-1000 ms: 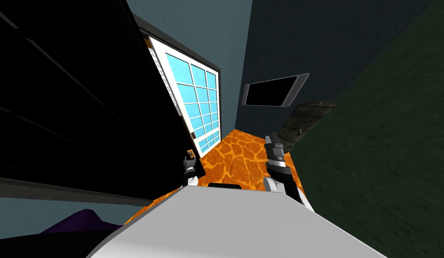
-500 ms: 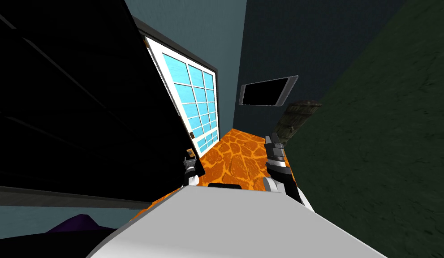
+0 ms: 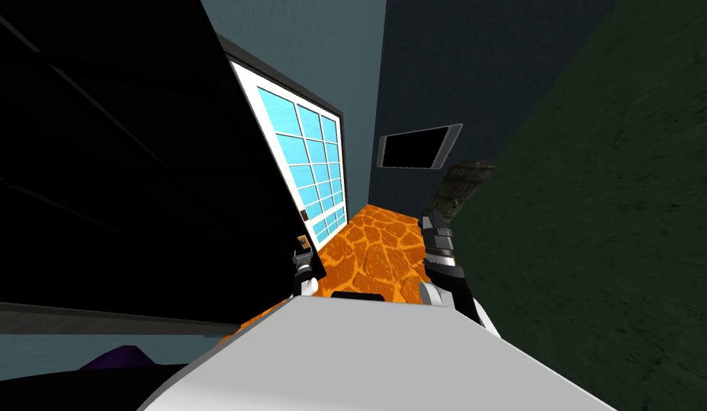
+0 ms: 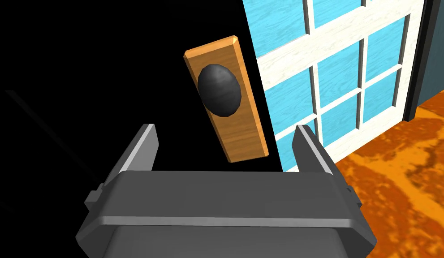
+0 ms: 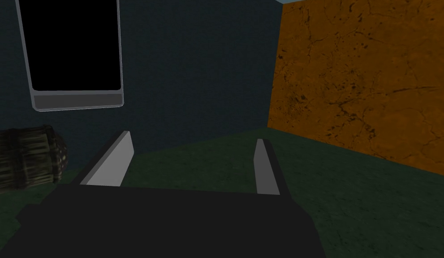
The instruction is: Pull the door open
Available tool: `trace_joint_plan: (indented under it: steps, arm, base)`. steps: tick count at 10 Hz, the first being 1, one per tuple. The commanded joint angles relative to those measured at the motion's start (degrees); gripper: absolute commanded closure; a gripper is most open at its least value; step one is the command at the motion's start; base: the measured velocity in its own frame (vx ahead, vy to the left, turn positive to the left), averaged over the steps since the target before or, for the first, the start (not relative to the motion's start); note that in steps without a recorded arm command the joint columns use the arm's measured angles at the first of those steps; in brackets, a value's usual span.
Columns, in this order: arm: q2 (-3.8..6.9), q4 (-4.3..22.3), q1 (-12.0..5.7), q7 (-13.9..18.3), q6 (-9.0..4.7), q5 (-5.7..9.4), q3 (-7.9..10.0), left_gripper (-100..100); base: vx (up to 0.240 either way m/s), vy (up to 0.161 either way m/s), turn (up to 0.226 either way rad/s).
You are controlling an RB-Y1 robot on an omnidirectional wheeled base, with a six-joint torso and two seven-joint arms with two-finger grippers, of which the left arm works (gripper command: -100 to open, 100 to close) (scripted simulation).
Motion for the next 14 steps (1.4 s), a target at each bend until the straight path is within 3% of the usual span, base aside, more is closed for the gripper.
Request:
trace_joint_plan:
  steps: [1,2,8,10,11,12,13,14]
  arm:
    - [-0.15,-0.2,-0.12,2.9,-0.06,1.28,-0.37,-100]
    - [-0.15,-0.2,-0.12,3.2,-0.06,1.28,-0.37,-100]
    - [-0.55,-0.8,-0.49,12.0,-0.2,4.8,-1.38,-100]
    - [-0.56,-0.8,-0.49,12.1,-0.19,4.89,-1.4,-100]
    - [1.07,-0.6,0.46,14.3,-0.31,5.0,-1.69,-100]
    - [1.58,-0.5,0.76,14.9,-0.35,5.02,-1.77,-100]
    - [2.75,-0.3,1.44,16.4,-0.43,5.08,-1.97,-100]
    - [2.75,-0.3,1.44,16.4,-0.43,5.08,-1.97,-100]
  base:
    - [-0.087,0.007,-0.123]
    - [-0.068,0.003,-0.042]
    - [-0.087,0.012,-0.075]
    - [-0.051,0.005,-0.023]
    - [0.114,0.002,-0.031]
    - [0.172,-0.01,-0.023]
    - [0.161,0.003,-0.015]
    - [0.115,0.001,-0.007]
